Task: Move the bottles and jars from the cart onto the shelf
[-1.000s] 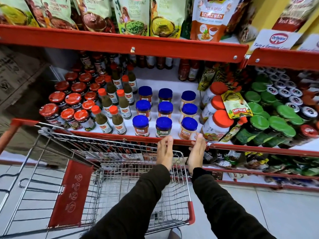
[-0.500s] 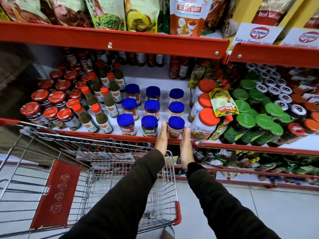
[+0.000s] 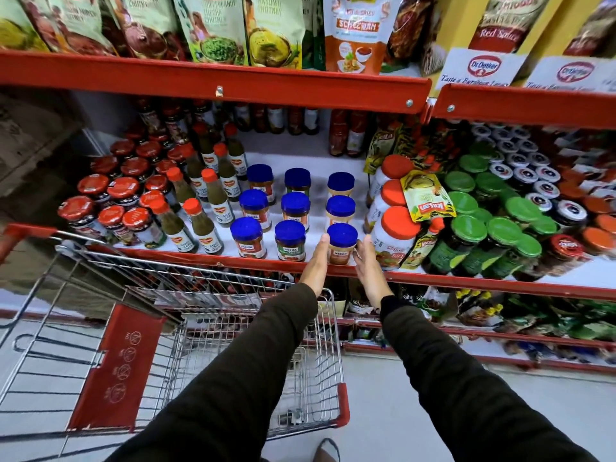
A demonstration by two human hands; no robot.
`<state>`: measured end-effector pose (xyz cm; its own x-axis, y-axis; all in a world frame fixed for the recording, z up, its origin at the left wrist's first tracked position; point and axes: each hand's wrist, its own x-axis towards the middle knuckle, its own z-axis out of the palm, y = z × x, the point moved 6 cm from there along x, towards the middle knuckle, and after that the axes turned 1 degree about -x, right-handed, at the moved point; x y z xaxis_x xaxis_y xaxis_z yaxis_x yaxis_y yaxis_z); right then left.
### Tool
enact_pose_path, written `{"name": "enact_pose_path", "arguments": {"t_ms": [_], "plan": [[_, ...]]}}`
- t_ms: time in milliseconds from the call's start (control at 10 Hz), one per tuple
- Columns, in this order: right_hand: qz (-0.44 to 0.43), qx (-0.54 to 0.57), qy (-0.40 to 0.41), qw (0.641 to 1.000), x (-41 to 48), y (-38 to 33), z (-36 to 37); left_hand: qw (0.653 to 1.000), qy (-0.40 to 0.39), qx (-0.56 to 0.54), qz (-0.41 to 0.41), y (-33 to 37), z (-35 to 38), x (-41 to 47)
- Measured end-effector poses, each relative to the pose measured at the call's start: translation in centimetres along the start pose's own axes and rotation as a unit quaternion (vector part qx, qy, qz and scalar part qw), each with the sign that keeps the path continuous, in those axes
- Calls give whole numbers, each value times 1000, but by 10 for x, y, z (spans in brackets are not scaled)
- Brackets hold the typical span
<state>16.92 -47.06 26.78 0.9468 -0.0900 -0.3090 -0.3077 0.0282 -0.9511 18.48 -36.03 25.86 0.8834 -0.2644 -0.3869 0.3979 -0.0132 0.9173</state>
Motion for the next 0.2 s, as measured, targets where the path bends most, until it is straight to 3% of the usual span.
{"name": "enact_pose_path", "arguments": {"t_ms": [100,200], "plan": [[0,-4,-25,1000,-8,-3,-5,999,28,25,30,9,-1,-16],[-33,10,0,999,-26,-6,-25,992,62,60,93,14,-6,-31]]}}
